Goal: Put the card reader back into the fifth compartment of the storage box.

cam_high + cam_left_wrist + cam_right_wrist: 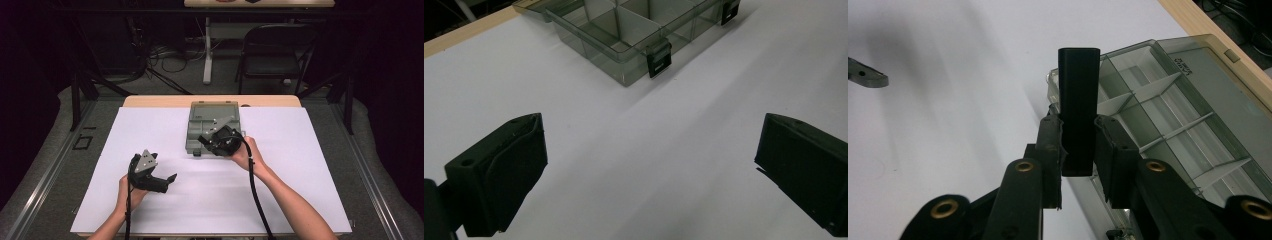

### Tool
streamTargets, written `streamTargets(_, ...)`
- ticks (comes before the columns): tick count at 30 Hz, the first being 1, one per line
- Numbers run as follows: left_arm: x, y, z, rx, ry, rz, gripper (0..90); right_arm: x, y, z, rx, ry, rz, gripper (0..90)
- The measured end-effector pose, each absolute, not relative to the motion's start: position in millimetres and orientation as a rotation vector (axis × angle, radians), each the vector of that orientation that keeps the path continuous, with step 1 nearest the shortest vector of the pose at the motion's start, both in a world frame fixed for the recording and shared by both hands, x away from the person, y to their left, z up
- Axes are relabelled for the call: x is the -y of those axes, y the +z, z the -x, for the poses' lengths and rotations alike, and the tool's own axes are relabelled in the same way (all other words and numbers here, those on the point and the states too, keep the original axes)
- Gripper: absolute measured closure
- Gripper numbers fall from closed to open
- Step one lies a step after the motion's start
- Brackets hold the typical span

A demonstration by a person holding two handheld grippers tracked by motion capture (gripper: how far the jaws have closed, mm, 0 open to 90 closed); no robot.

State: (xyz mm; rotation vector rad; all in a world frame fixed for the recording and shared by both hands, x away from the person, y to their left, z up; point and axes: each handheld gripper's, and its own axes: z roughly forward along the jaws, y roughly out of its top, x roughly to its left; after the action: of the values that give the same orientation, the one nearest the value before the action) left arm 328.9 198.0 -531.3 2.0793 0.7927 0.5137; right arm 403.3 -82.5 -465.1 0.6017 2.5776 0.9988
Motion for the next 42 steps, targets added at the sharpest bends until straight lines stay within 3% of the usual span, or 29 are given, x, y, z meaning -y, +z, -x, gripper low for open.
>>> streamTargets(42, -196.0, -531.2, -329.2, -0.787, 0.512, -2.087, 0.1, 59.3, -467.7, -427.0, -2.619, 0.96, -0.698, 73.3)
